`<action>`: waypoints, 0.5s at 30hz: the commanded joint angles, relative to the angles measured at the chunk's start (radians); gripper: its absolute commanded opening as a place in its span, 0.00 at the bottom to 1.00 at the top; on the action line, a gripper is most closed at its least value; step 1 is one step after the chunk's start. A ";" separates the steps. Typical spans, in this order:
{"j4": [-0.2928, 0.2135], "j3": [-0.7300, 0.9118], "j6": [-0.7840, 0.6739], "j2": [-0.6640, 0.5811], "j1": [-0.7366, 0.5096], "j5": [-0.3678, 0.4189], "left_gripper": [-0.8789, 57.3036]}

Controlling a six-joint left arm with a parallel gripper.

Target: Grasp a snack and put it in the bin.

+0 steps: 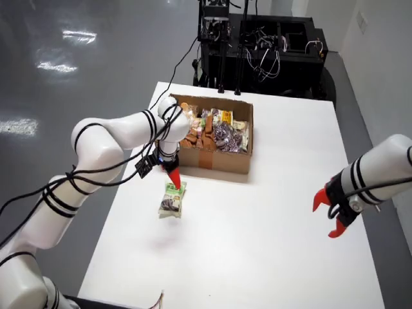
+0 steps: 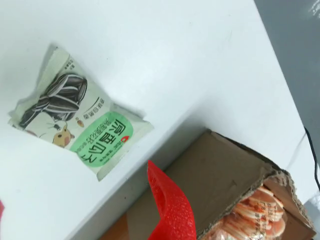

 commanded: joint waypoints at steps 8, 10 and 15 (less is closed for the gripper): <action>-0.003 -0.026 0.001 0.076 -0.002 0.001 0.99; -0.003 -0.037 0.001 0.094 -0.003 0.001 0.99; -0.003 -0.063 0.001 0.133 -0.004 0.001 0.99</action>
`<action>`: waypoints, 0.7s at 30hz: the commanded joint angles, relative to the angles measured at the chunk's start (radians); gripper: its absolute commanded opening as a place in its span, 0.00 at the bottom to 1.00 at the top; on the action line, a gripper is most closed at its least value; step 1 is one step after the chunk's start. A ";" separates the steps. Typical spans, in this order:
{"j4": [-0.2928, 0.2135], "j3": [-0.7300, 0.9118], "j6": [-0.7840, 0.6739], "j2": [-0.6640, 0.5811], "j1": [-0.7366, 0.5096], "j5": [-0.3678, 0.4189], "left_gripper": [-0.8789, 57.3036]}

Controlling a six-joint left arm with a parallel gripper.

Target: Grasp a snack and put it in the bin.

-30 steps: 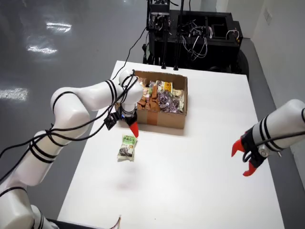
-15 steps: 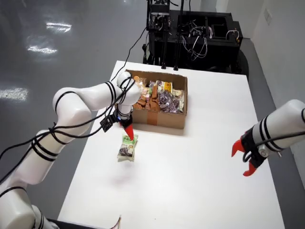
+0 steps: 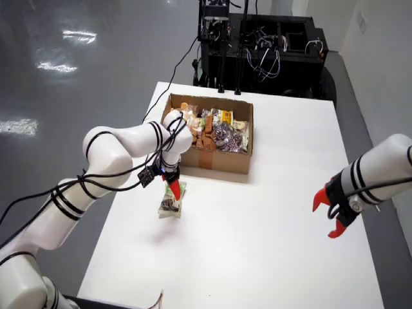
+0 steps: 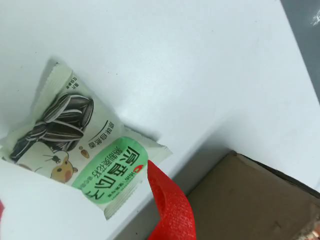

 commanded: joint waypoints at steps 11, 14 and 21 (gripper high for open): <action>0.004 -0.032 0.000 0.048 0.021 -0.001 0.99; 0.002 -0.047 0.000 0.058 0.028 0.000 0.99; -0.036 -0.134 0.000 0.106 0.044 0.004 0.99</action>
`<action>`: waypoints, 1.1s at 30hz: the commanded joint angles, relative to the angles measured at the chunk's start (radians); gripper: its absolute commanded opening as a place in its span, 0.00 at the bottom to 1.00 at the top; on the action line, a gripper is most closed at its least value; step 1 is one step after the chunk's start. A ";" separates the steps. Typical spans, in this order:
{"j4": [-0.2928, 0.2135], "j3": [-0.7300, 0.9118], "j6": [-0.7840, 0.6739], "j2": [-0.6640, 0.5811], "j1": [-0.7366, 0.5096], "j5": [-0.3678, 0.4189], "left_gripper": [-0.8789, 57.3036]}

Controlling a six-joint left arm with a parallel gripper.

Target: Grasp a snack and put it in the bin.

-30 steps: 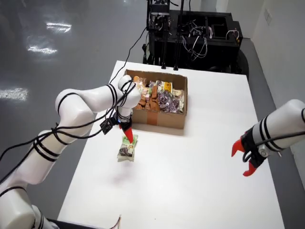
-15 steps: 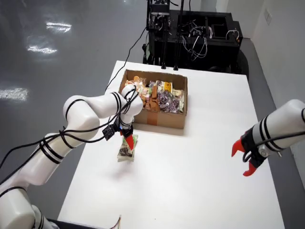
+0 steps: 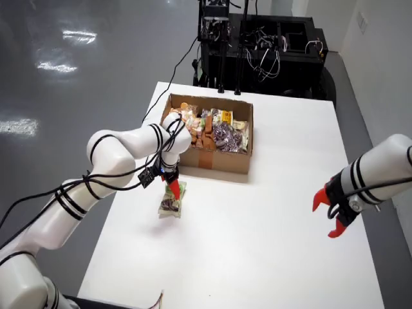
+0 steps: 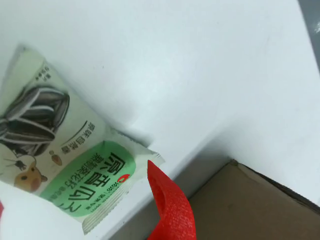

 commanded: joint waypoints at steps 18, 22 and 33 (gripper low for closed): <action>-0.197 -0.066 0.000 0.032 0.061 0.014 0.99; -0.205 -0.044 0.000 0.017 0.083 0.015 0.99; -0.188 0.027 0.000 -0.024 0.108 0.017 0.99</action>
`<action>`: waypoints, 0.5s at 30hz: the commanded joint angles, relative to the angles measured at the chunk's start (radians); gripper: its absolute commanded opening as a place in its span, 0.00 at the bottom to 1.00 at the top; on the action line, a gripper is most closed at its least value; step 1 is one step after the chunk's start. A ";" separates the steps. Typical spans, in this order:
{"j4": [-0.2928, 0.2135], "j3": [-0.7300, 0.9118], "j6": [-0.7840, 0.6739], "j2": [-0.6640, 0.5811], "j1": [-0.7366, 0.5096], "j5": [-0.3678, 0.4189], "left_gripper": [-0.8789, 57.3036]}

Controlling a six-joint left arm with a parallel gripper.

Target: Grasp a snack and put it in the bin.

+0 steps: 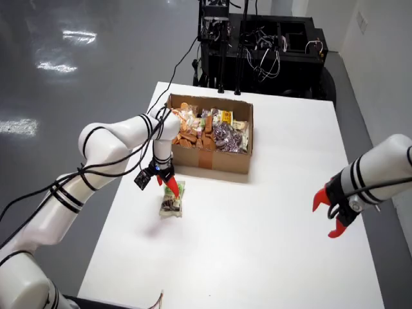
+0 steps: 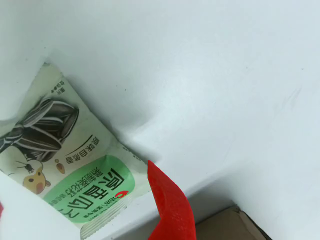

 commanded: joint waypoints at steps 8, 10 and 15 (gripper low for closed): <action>0.016 0.018 0.000 -0.010 -0.008 0.001 0.99; 0.019 0.018 0.000 -0.010 -0.011 0.001 0.99; 0.021 0.014 0.000 0.002 -0.021 0.001 0.99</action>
